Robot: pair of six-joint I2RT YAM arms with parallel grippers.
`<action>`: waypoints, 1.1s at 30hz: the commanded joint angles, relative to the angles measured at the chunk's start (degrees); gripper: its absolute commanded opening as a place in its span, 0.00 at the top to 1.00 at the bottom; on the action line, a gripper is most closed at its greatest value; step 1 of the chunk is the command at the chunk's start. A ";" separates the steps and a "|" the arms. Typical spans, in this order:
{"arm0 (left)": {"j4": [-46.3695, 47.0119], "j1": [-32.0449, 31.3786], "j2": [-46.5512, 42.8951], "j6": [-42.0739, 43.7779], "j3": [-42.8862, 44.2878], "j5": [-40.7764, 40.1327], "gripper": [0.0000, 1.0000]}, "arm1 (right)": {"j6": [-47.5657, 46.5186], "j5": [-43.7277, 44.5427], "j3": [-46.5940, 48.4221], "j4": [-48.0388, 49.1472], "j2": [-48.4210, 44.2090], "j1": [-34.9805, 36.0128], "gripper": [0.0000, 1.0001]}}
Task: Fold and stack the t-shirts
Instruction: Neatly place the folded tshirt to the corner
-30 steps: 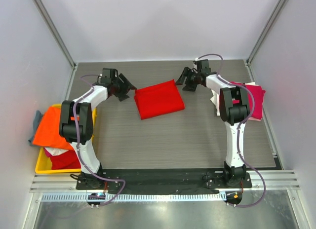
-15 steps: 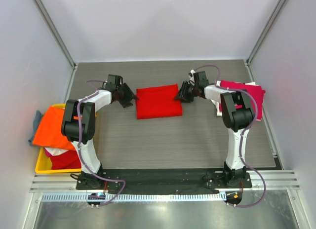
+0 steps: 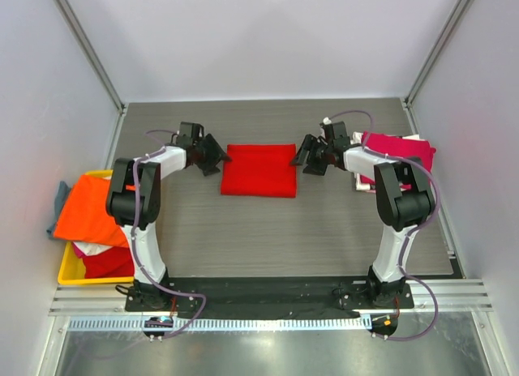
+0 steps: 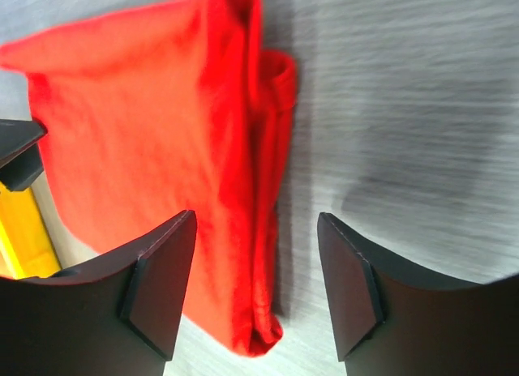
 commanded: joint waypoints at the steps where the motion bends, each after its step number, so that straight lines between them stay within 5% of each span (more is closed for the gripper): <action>1: 2.00 -0.26 2.56 1.70 3.57 0.05 0.39 | 1.90 4.09 1.51 3.09 1.66 0.06 0.35; 19: 3.23 -0.26 9.15 -0.85 8.67 0.40 0.57 | 3.49 7.26 10.48 3.18 10.89 1.64 0.52; 24: 4.02 -0.35 10.38 -1.38 9.28 0.23 0.74 | 2.52 9.62 12.23 2.83 12.74 1.82 0.56; 31: 4.37 -0.53 11.09 -1.46 9.98 -1.88 0.82 | 0.68 11.65 13.73 1.51 14.50 1.91 0.60; 33: 4.29 -0.79 11.52 -1.38 10.42 -2.32 0.87 | 0.32 12.01 14.43 1.51 15.20 2.09 0.67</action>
